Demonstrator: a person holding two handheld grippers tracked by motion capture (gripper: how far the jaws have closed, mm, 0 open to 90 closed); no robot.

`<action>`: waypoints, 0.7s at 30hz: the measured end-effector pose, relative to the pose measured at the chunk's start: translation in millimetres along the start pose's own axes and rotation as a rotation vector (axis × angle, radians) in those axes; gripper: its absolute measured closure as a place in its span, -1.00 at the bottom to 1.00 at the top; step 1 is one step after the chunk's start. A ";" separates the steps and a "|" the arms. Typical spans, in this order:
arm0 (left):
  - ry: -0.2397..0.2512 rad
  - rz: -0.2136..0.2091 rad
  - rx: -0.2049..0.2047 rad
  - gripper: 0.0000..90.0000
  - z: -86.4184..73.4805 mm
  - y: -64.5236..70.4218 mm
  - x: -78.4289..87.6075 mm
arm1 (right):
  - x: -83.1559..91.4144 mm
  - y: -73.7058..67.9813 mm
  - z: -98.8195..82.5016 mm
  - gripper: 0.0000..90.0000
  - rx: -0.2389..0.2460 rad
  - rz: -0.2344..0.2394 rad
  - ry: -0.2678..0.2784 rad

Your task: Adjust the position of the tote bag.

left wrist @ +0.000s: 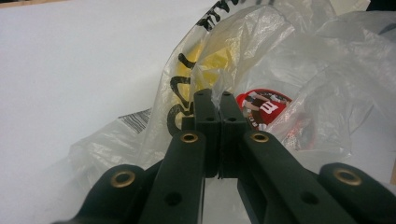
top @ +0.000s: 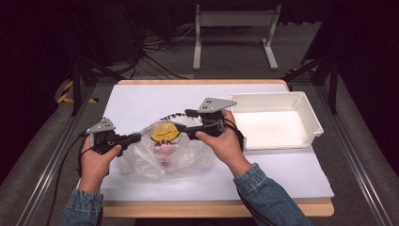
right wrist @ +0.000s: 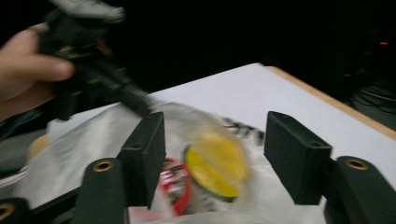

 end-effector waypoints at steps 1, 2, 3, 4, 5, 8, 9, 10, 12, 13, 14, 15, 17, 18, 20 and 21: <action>-0.001 0.001 -0.003 0.99 0.4 0.0 0.3 | -1.5 -9.0 -0.2 -0.06 0.016 0.030 -0.020; 0.001 -0.004 -0.009 0.99 1.5 0.8 0.3 | -3.2 -15.5 -1.5 -0.06 0.023 0.055 -0.042; 0.001 -0.004 -0.013 0.99 1.9 0.9 0.5 | -7.6 -26.4 -5.4 -0.06 0.029 0.100 -0.086; 0.000 -0.010 -0.012 0.99 2.6 2.2 0.7 | -9.7 -29.9 -7.5 -0.06 0.034 0.112 -0.102; 0.000 -0.010 -0.012 0.99 2.6 2.2 0.7 | -13.4 -33.8 -11.9 -0.05 0.042 0.125 -0.132; 0.000 -0.019 -0.018 0.99 3.6 4.7 0.7 | -19.5 -36.2 -22.1 -0.03 0.035 0.149 -0.185; 0.000 -0.019 -0.015 0.99 3.9 5.4 0.8 | -21.9 -36.0 -27.8 -0.03 0.027 0.158 -0.212; 0.000 -0.021 -0.017 0.99 4.4 5.7 0.9 | -24.1 -35.0 -34.0 -0.04 0.020 0.160 -0.242; -0.002 -0.028 -0.011 0.99 4.7 6.9 1.1 | -27.5 -32.0 -45.0 -0.10 0.017 0.156 -0.289; 0.000 -0.027 -0.009 0.99 5.0 6.9 0.9 | -29.2 -30.8 -50.3 -0.14 0.011 0.159 -0.315; 0.001 -0.028 -0.008 0.99 5.3 6.9 0.8 | -30.3 -29.5 -54.5 -0.13 0.008 0.157 -0.335; 0.002 -0.027 -0.008 0.99 5.6 6.7 0.7 | -30.8 -28.3 -58.0 -0.09 0.007 0.155 -0.352; 0.001 -0.029 -0.011 0.99 5.9 6.3 0.4 | -31.0 -27.5 -64.9 0.11 0.008 0.169 -0.394; 0.002 -0.026 -0.013 0.99 6.1 5.7 0.2 | -30.4 -28.0 -67.7 0.31 0.008 0.177 -0.416; 0.001 -0.016 -0.009 0.99 6.1 3.7 0.3 | -27.0 -30.2 -73.0 0.76 0.042 0.202 -0.461; 0.001 -0.016 -0.009 0.99 6.1 3.7 0.3 | -27.0 -30.2 -73.0 0.76 0.042 0.202 -0.461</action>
Point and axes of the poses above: each handheld gripper's, and its own axes: x roughly backward along the jaws, z roughly out of its top, y roughly to its right, the point moved 8 cm from there along -x, roughly forward along the jaws, and after that the axes turned 4 degrees about z, right-handed, at the moved point
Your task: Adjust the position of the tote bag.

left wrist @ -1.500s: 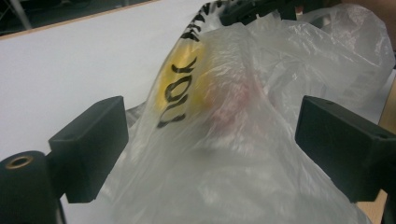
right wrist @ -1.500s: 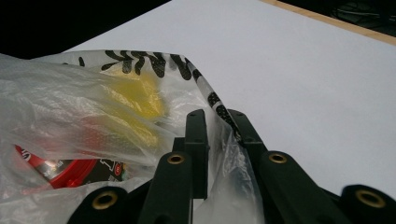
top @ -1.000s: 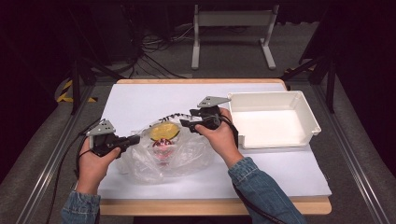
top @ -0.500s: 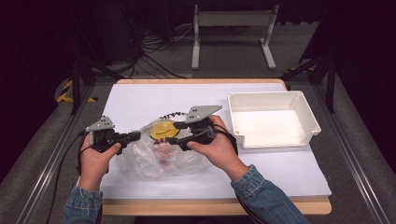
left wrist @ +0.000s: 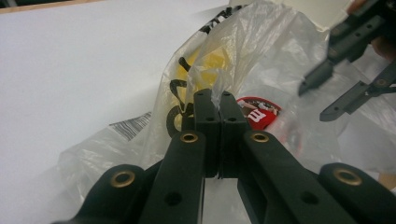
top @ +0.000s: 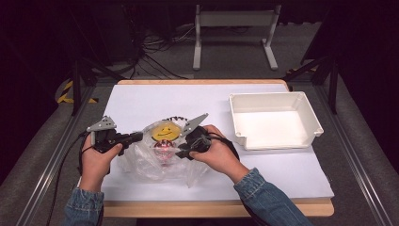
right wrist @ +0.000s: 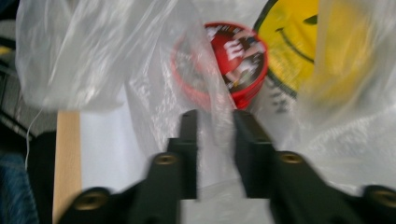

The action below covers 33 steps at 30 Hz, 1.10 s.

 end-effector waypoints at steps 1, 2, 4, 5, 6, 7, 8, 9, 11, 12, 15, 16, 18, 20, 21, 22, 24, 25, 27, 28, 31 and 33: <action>0.000 0.001 0.002 0.99 -0.3 -1.7 0.3 | -0.2 -4.3 -3.1 0.91 0.012 0.031 -0.019; 0.002 0.007 0.011 0.99 -1.0 -4.6 0.2 | -1.2 -13.6 -9.4 1.00 0.026 0.086 -0.058; 0.000 0.014 0.021 0.99 -3.1 -8.5 -0.6 | -4.1 -24.3 -17.5 1.00 0.036 0.141 -0.090; -0.002 0.017 0.033 0.99 -4.6 -10.1 -1.5 | -5.3 -27.8 -20.6 1.00 0.035 0.159 -0.100; -0.002 0.017 0.033 0.99 -4.6 -10.1 -1.5 | -6.7 -31.3 -24.4 1.00 0.035 0.177 -0.112; -0.007 0.029 0.048 0.99 -7.7 -15.1 -3.7 | -8.4 -33.6 -27.9 1.00 0.041 0.193 -0.119; -0.010 0.035 0.052 0.99 -9.3 -18.0 -4.7 | -9.7 -35.7 -31.3 1.00 0.038 0.208 -0.126; -0.009 0.042 0.063 0.99 -10.5 -19.8 -5.8 | -11.1 -37.4 -34.3 1.00 0.034 0.221 -0.130; -0.016 0.057 0.080 0.99 -14.4 -26.1 -8.0 | -13.1 -39.8 -40.4 1.00 0.024 0.242 -0.145; -0.017 0.061 0.085 0.99 -16.3 -29.5 -9.5 | -14.3 -39.9 -44.0 1.00 0.027 0.247 -0.159; -0.028 0.091 0.094 0.99 -22.1 -37.8 -13.3 | -18.4 -41.3 -52.4 1.00 0.015 0.270 -0.175; -0.033 0.096 0.101 0.99 -23.9 -38.9 -14.5 | -18.4 -41.3 -52.4 1.00 0.015 0.270 -0.175; -0.031 0.096 0.100 0.99 -25.9 -40.4 -16.7 | -17.0 -38.7 -49.4 0.88 0.003 0.249 -0.132; -0.009 0.079 0.096 0.99 -23.1 -38.3 -15.6 | -11.9 -35.0 -41.3 0.75 -0.003 0.226 -0.054; -0.009 0.079 0.096 0.98 -23.1 -38.3 -15.6 | -11.9 -35.0 -41.3 0.75 -0.003 0.226 -0.054; 0.002 0.073 0.088 0.98 -21.2 -37.6 -14.4 | -8.5 -32.9 -36.3 0.70 -0.007 0.219 -0.007; 0.017 0.068 0.090 0.98 -19.0 -35.7 -12.8 | 1.7 -24.4 -23.6 0.53 -0.035 0.177 0.104; 0.020 0.067 0.082 0.98 -18.0 -35.6 -11.7 | 3.7 -20.4 -20.6 0.47 -0.042 0.156 0.131; 0.035 0.066 0.086 0.98 -16.2 -34.4 -11.3 | 3.7 -12.7 -18.4 0.22 -0.059 0.131 0.146; 0.039 0.068 0.083 0.98 -15.8 -34.2 -11.3 | 3.7 -12.7 -18.4 0.22 -0.059 0.131 0.146; 0.039 0.060 0.079 0.98 -16.3 -34.7 -12.4 | -1.9 8.0 -16.6 -0.44 -0.056 0.042 0.175; 0.037 0.062 0.076 0.98 -18.0 -37.0 -14.0 | -6.7 16.0 -16.7 -0.72 -0.035 0.028 0.178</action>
Point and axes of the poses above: each handheld gripper's, and its own axes: x roughly backward along the jaws, z roughly out of its top, y roughly to its right, the point moved 8 cm from there along -x, roughly forward along the jaws, and after that the axes turned 4 degrees about z, right-handed, at the moved point
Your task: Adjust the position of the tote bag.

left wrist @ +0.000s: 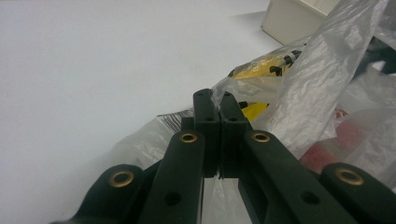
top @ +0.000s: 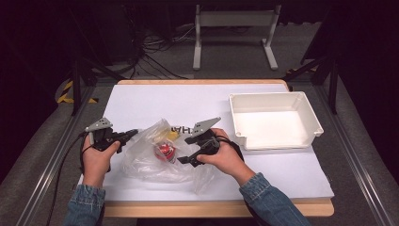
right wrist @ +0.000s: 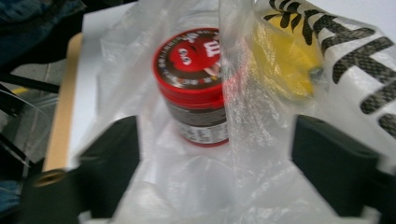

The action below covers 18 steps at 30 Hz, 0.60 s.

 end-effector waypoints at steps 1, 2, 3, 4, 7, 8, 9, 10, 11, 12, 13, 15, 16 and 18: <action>-0.001 -0.004 0.021 0.98 -1.5 0.0 -1.6 | -2.3 4.3 -1.3 -0.79 0.021 -0.007 -0.006; -0.007 -0.008 0.024 0.98 -3.3 -1.5 -3.0 | -4.7 8.0 -2.6 -0.87 0.029 -0.017 -0.009; -0.010 -0.012 0.031 0.98 -5.1 -2.9 -4.7 | -7.5 12.1 -4.0 -0.91 0.031 -0.027 -0.011; -0.017 -0.014 0.037 0.98 -7.3 -4.4 -6.1 | -10.3 15.0 -5.3 -0.91 0.022 -0.030 -0.009; -0.026 -0.019 0.062 0.98 -13.6 -8.7 -11.6 | -18.6 23.1 -10.4 -0.93 0.011 -0.029 -0.019; -0.033 -0.022 0.064 0.98 -16.2 -11.0 -13.6 | -21.2 25.3 -12.7 -0.93 0.008 -0.028 -0.028; -0.046 -0.022 0.068 0.97 -19.4 -13.2 -15.5 | -23.8 26.9 -14.7 -0.93 0.002 -0.025 -0.033; -0.058 -0.019 0.075 0.97 -23.6 -15.5 -18.5 | -25.9 28.8 -17.5 -0.93 -0.004 -0.025 -0.045; -0.063 -0.023 0.089 0.97 -25.8 -15.6 -20.6 | -28.4 29.9 -21.5 -0.93 -0.006 -0.025 -0.067; -0.073 -0.023 0.091 0.96 -28.3 -16.6 -22.1 | -29.6 30.4 -24.4 -0.93 -0.002 -0.024 -0.084; -0.091 -0.020 0.092 0.95 -32.3 -18.2 -24.6 | -30.5 30.9 -27.1 -0.93 -0.001 -0.023 -0.100; -0.112 -0.020 0.090 0.91 -37.4 -19.3 -27.3 | -31.8 31.8 -33.6 -0.93 -0.010 -0.018 -0.127; -0.115 -0.018 0.088 0.89 -38.2 -19.8 -27.4 | -31.5 32.3 -35.0 -0.93 -0.014 -0.019 -0.132; -0.111 -0.020 0.096 0.82 -37.6 -18.4 -25.8 | -30.3 32.6 -35.8 -0.93 -0.017 -0.022 -0.135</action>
Point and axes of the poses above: each handheld gripper's, and its own axes: x roughly backward along the jaws, z roughly out of its top, y roughly to its right, the point moved 8 cm from there along -x, roughly forward along the jaws, and after that the axes turned 4 degrees about z, right-handed, at the moved point
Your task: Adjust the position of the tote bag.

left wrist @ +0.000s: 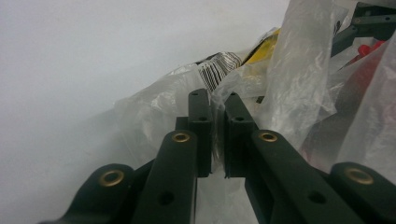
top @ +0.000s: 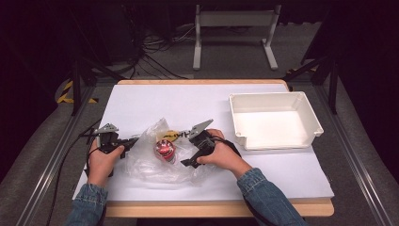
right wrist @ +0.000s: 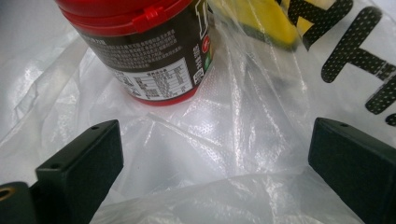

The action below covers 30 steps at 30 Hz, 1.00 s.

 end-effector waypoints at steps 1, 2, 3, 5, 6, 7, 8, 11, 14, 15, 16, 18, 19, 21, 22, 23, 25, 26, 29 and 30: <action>0.009 0.006 0.000 0.72 1.2 0.2 2.1 | 0.8 -0.4 0.1 -0.93 -0.001 -0.002 0.000; 0.024 0.007 0.007 0.56 3.0 0.9 5.0 | 2.0 -0.5 0.4 -0.93 0.004 -0.010 -0.002; 0.042 0.008 0.003 0.34 5.0 0.8 7.5 | 3.5 -1.5 1.4 -0.93 0.007 -0.014 0.001; 0.090 0.032 -0.001 -0.03 10.7 0.3 16.4 | 6.9 -2.8 4.2 -0.93 0.016 -0.019 0.015; 0.110 0.047 -0.014 -0.23 13.7 -0.2 22.4 | 9.1 -3.6 5.9 -0.93 0.020 -0.018 0.025; 0.132 0.052 -0.018 -0.36 17.1 1.3 30.5 | 11.3 -4.5 7.8 -0.93 0.019 -0.020 0.036; 0.149 0.048 -0.014 -0.43 19.3 3.1 35.4 | 14.0 -5.3 10.3 -0.93 0.021 -0.022 0.051; 0.191 0.053 -0.025 -0.56 24.9 6.9 50.3 | 17.5 -7.3 13.7 -0.93 0.023 -0.018 0.068; 0.213 0.030 -0.047 -0.66 29.2 16.8 66.1 | 19.4 -10.8 19.0 -0.94 0.035 -0.016 0.082; 0.215 0.015 -0.050 -0.66 30.1 20.6 69.8 | 19.4 -10.8 19.0 -0.94 0.035 -0.016 0.082; 0.216 -0.002 -0.050 -0.67 31.0 24.4 73.2 | 19.0 -11.4 19.8 -0.93 0.039 -0.015 0.083; 0.204 -0.041 -0.023 -0.71 31.0 29.6 74.7 | 18.1 -13.7 22.3 -0.93 0.041 -0.012 0.094; 0.204 -0.042 -0.021 -0.71 30.9 30.2 73.9 | 18.1 -15.0 23.8 -0.93 0.045 -0.011 0.102; 0.187 -0.022 -0.033 -0.69 28.4 27.4 70.1 | 18.6 -18.7 26.8 -0.94 0.053 -0.005 0.115; 0.179 -0.017 -0.033 -0.69 26.9 26.5 68.4 | 19.6 -20.7 28.3 -0.94 0.063 -0.007 0.118; 0.177 -0.019 -0.040 -0.69 26.0 25.6 67.2 | 20.7 -23.1 29.8 -0.94 0.064 -0.004 0.125; 0.180 -0.027 -0.042 -0.69 25.2 25.6 66.4 | 23.8 -26.5 33.2 -0.94 0.074 -0.002 0.142; 0.181 -0.031 -0.050 -0.69 25.0 26.1 66.4 | 25.4 -28.5 35.4 -0.94 0.075 0.001 0.154; 0.176 -0.047 -0.074 -0.69 24.0 28.3 65.7 | 27.5 -35.5 42.5 -0.94 0.071 0.028 0.194; 0.166 -0.055 -0.085 -0.69 22.7 29.1 65.2 | 26.9 -38.3 44.6 -0.93 0.071 0.042 0.204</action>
Point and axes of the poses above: each handheld gripper's, and its own axes: x roughly backward along the jaws, z roughly out of its top, y roughly to its right, the point moved 8 cm from there along -x, roughly forward along the jaws, and after that the axes turned 4 degrees about z, right-handed, at the moved point
